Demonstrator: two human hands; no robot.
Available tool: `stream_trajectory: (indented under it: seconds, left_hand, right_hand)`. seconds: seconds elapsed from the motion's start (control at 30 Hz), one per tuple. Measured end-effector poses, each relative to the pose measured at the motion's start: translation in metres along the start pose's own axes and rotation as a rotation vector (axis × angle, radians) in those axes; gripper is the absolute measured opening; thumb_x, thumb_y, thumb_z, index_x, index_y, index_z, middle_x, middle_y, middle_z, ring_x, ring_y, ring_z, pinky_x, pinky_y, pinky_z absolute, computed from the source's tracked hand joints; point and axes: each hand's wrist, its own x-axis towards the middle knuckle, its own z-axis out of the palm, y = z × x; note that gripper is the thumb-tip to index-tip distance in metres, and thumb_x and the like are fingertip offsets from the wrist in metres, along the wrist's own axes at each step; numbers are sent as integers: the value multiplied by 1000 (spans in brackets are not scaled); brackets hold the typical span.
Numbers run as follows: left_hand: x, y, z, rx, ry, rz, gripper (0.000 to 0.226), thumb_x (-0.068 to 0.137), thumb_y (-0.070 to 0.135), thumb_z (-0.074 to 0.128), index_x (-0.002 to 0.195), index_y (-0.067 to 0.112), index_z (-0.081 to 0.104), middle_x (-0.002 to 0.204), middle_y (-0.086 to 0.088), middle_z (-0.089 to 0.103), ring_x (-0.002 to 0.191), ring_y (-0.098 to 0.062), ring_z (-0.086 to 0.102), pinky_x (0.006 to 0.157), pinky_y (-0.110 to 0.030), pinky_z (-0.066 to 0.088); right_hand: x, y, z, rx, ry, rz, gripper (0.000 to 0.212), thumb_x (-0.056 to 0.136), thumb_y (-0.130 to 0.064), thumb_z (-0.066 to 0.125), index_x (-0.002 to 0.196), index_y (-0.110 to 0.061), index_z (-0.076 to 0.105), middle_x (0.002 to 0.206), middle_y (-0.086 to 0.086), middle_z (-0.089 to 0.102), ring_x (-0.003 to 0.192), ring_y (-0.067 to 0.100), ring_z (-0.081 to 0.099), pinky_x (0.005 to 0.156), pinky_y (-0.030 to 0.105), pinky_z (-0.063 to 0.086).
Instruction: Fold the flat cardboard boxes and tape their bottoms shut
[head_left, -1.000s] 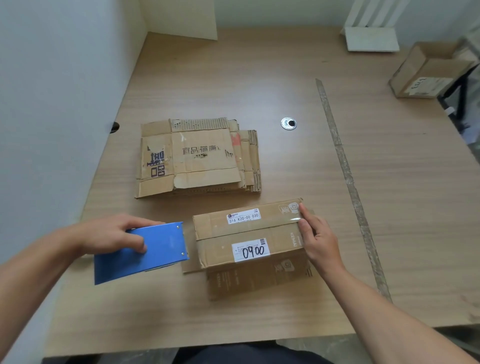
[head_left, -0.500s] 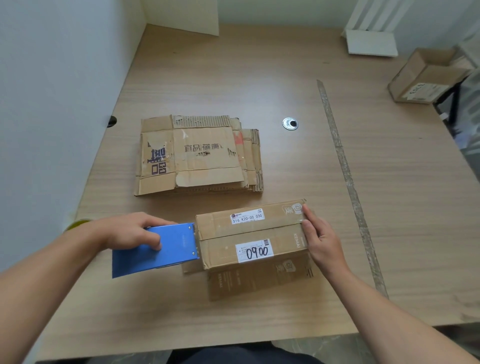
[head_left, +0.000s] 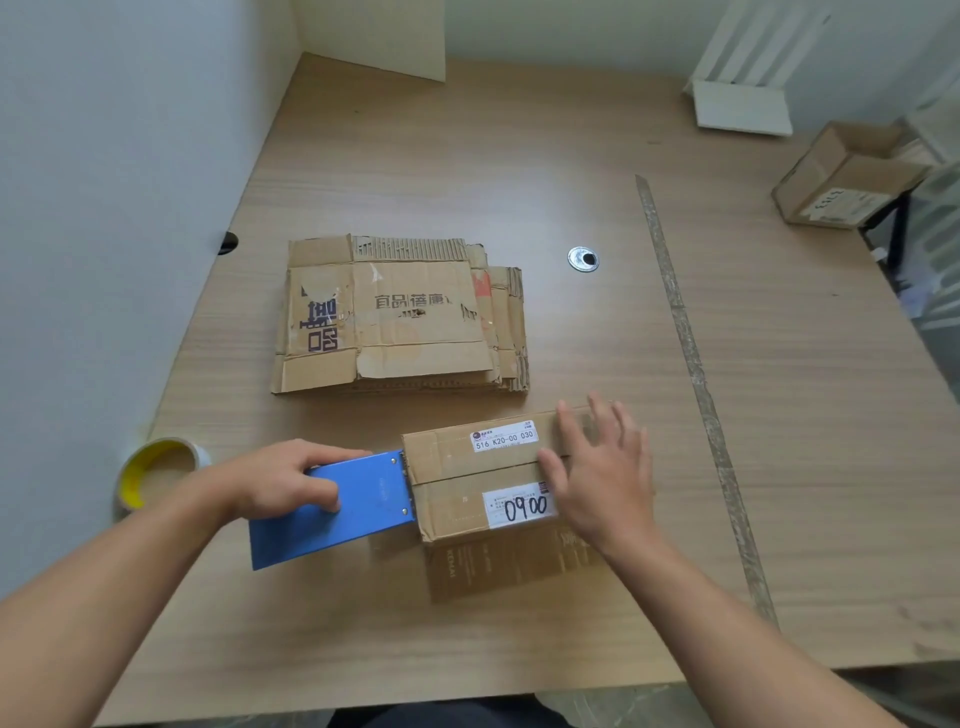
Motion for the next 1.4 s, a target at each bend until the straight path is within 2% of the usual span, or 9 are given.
stream_trajectory:
  seconds: [0.17, 0.27, 0.43, 0.63, 0.73, 0.9, 1.0, 1.13, 1.4]
  left_hand:
    - [3, 3, 14, -82, 38, 28, 60, 64, 38, 57, 112, 75, 52, 105, 27, 67, 95, -3, 61, 87, -24, 45]
    - [5, 1, 18, -103, 70, 18, 54, 68, 45, 59, 114, 71, 54, 107, 29, 67, 98, -3, 63, 91, -26, 46]
    - [7, 2, 19, -75, 122, 22, 44, 72, 59, 59, 115, 68, 58, 107, 33, 67, 96, 7, 63, 88, -21, 46]
    - [4, 0, 20, -38, 157, 23, 38, 72, 62, 58, 109, 69, 57, 111, 33, 66, 98, 8, 61, 88, -19, 46]
    - [4, 7, 16, 44, 165, 22, 33, 72, 64, 53, 102, 77, 51, 110, 30, 66, 101, 1, 60, 91, -26, 47]
    - [7, 20, 14, 198, 208, -44, 45, 81, 61, 54, 125, 66, 50, 110, 19, 66, 100, -10, 57, 85, -29, 46]
    - [3, 25, 17, 245, 250, -71, 43, 86, 57, 56, 128, 63, 50, 108, 16, 66, 100, -13, 56, 84, -30, 47]
    - [8, 32, 33, 420, 328, -128, 47, 83, 59, 51, 130, 54, 52, 113, 6, 67, 103, -22, 59, 87, -35, 50]
    - [-2, 7, 48, 170, 437, -163, 53, 89, 57, 56, 140, 52, 44, 135, 14, 60, 119, -17, 55, 94, -36, 47]
  right_hand:
    - [-8, -15, 26, -25, -148, -9, 78, 91, -72, 6, 154, -34, -20, 162, 2, -29, 146, 23, -32, 119, 48, -17]
    - [-5, -10, 31, -34, -155, -8, 80, 80, -74, -9, 147, -37, -30, 158, 1, -36, 142, 21, -39, 118, 49, -20]
    - [-4, -11, 33, -30, -147, 2, 79, 79, -74, -8, 147, -40, -29, 158, -1, -37, 143, 20, -39, 118, 48, -21]
    - [-5, -8, 35, -23, -119, 0, 78, 81, -76, -7, 147, -42, -28, 160, -2, -33, 144, 19, -36, 118, 46, -20]
    - [-5, -8, 35, -17, -118, -1, 80, 82, -76, -5, 151, -42, -24, 160, -2, -33, 145, 19, -36, 118, 46, -20]
    - [-6, -10, 33, -9, -114, 14, 78, 88, -76, 7, 153, -43, -17, 162, -3, -29, 147, 19, -32, 119, 47, -20]
    - [-5, -14, 28, 9, -112, 21, 74, 95, -70, 22, 156, -41, -8, 164, -2, -23, 149, 20, -28, 120, 48, -17]
    - [-4, -22, 26, 29, -98, 19, 74, 95, -68, 27, 157, -38, 1, 166, 2, -16, 150, 25, -24, 119, 53, -15]
    - [7, -12, 21, 13, -130, -60, 67, 96, -67, 28, 155, -47, 2, 165, 5, -19, 149, 27, -25, 117, 56, -16]
